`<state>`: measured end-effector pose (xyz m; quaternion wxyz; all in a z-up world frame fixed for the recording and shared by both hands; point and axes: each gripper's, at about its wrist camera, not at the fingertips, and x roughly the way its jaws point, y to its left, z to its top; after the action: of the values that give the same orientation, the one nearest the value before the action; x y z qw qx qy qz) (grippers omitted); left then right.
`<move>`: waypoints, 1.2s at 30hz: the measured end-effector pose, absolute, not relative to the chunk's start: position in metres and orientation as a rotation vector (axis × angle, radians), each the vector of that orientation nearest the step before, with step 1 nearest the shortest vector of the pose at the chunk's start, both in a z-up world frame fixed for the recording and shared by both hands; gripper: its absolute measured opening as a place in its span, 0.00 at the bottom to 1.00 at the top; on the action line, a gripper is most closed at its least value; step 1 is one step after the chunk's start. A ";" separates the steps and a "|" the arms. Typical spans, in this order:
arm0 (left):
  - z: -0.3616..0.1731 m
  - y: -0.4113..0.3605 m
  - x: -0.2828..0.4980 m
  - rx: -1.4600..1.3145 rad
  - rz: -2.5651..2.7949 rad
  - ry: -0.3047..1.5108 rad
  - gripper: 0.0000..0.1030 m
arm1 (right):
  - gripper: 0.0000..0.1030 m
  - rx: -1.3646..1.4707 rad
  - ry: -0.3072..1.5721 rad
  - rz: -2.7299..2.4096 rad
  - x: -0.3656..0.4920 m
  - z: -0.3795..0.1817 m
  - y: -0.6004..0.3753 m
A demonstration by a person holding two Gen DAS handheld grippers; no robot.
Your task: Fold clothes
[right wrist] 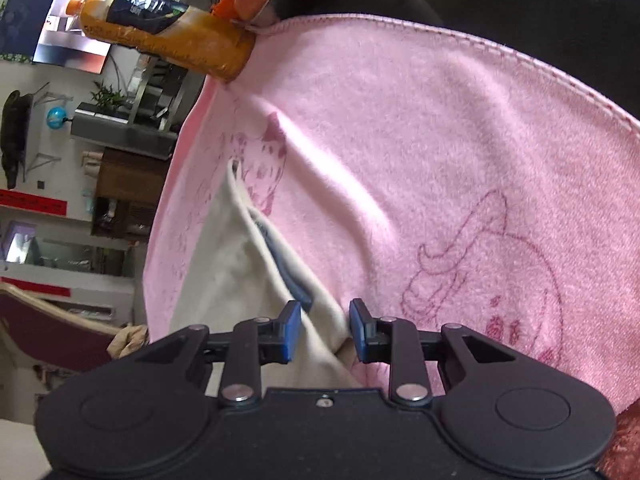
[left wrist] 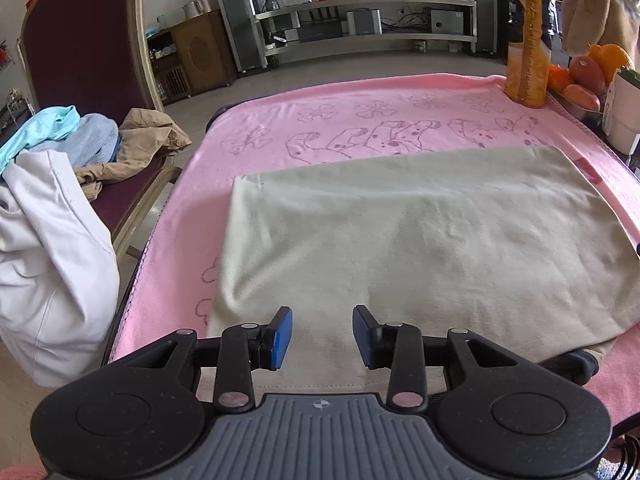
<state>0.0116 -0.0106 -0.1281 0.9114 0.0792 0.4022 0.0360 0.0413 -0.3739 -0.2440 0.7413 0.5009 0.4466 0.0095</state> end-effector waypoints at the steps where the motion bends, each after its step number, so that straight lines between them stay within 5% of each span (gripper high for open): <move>1: -0.128 -0.009 0.012 0.158 0.078 0.832 0.35 | 0.27 1.101 0.985 0.034 0.043 -0.245 -0.373; 15: -0.133 -0.001 0.014 0.133 0.106 0.870 0.35 | 0.27 1.072 0.948 0.036 0.052 -0.245 -0.362; 19: -0.135 0.002 0.015 0.135 0.119 0.882 0.35 | 0.12 0.994 0.969 0.019 0.053 -0.240 -0.356; 36: -0.147 0.049 0.024 0.124 0.180 1.048 0.37 | 0.06 0.586 0.684 0.043 0.023 -0.115 -0.250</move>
<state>0.0242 0.0486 -0.1472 0.8601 0.0591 0.4993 0.0858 0.0232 -0.2505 -0.1148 0.9001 0.2831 0.3305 0.0207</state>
